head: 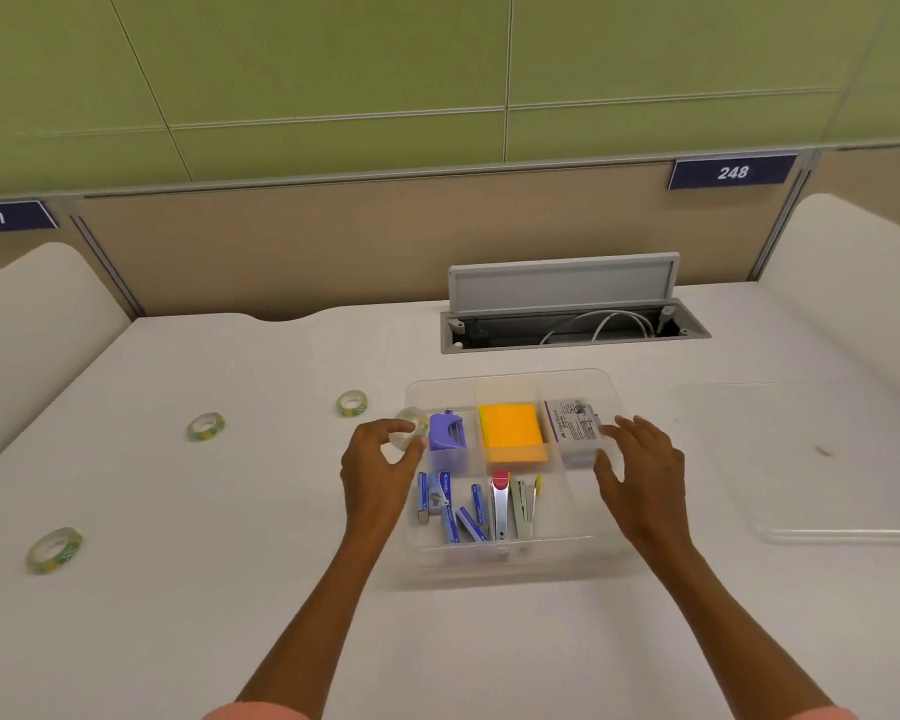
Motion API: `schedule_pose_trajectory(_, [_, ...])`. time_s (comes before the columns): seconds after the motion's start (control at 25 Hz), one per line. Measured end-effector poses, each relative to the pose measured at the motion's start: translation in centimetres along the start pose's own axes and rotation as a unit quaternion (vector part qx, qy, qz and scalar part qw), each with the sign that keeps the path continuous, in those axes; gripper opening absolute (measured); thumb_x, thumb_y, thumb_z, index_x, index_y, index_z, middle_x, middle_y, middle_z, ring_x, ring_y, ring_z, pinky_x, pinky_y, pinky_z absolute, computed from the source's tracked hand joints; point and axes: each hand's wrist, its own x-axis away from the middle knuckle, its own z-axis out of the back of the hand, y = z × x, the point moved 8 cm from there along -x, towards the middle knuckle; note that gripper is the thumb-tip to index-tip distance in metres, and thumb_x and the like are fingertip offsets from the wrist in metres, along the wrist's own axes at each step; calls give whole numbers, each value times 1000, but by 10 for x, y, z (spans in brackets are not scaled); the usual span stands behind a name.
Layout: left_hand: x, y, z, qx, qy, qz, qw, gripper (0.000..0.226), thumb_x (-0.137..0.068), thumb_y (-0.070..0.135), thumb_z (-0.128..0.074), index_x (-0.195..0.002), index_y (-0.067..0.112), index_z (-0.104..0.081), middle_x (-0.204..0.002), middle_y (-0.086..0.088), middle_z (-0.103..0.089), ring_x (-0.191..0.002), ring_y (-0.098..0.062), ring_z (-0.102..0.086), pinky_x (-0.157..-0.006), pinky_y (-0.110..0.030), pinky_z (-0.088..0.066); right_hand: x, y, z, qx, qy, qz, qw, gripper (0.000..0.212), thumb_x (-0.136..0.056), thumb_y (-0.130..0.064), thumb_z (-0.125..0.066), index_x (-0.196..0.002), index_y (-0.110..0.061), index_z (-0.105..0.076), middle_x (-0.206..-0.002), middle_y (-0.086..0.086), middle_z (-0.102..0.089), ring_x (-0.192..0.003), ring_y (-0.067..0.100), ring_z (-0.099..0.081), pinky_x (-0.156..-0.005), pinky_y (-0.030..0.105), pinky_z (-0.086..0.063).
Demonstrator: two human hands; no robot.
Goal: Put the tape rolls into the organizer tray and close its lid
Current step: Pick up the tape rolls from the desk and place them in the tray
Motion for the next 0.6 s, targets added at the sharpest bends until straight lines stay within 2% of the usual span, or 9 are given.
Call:
schedule_pose_trajectory(0.08, [13, 24, -44, -4, -90, -40, 995, 16, -77, 24, -71, -91, 19, -67, -113, -4, -63, -105, -19, -57, -93, -35, -44, -4, 25, 10, 17, 17, -72, 997, 36, -85, -14, -57, -121, -10, -55, -129, 16, -56, -125, 34, -43, -95, 49, -36])
schedule_pose_trajectory(0.16, [29, 41, -88, -29, -196, -84, 977, 14, -75, 23, -72, -88, 22, -68, -115, 1, -59, -110, -16, -54, -96, -32, -42, 0, 44, 6, 5, -2, -135, 991, 36, -90, -18, -49, -126, -12, -49, -130, 15, -54, -123, 35, -42, -94, 49, -35])
schedule_pose_trajectory(0.24, [44, 52, -125, -58, -260, -122, 956, 15, -73, 21, -73, -88, 20, -69, -114, 2, -56, -111, -17, -51, -95, -34, -40, 7, 56, -4, -18, -29, -176, 984, 36, -94, -22, -43, -129, -13, -45, -131, 15, -53, -122, 35, -42, -95, 50, -35])
schedule_pose_trajectory(0.4, [57, 61, -170, -169, -270, -183, 930, 19, -75, 28, -69, -94, 24, -70, -120, 1, -51, -117, -16, -40, -86, -29, -19, 8, 58, -12, 17, -55, -155, 986, 38, -95, -26, -38, -132, -15, -41, -133, 13, -50, -122, 33, -42, -94, 49, -36])
schedule_pose_trajectory(0.48, [63, 62, -189, -236, -280, -206, 908, 22, -77, 32, -67, -98, 23, -69, -125, 0, -47, -120, -17, -36, -85, -28, -17, 7, 59, -13, 23, -63, -148, 987, 39, -95, -26, -37, -132, -15, -40, -134, 13, -49, -123, 32, -42, -95, 49, -36])
schedule_pose_trajectory(0.6, [68, 60, -204, -301, -293, -213, 882, 25, -79, 32, -66, -102, 22, -68, -127, -1, -44, -122, -20, -31, -89, -33, -22, 10, 58, -13, 18, -51, -138, 989, 38, -95, -22, -37, -132, -14, -42, -132, 13, -51, -121, 31, -44, -93, 47, -37])
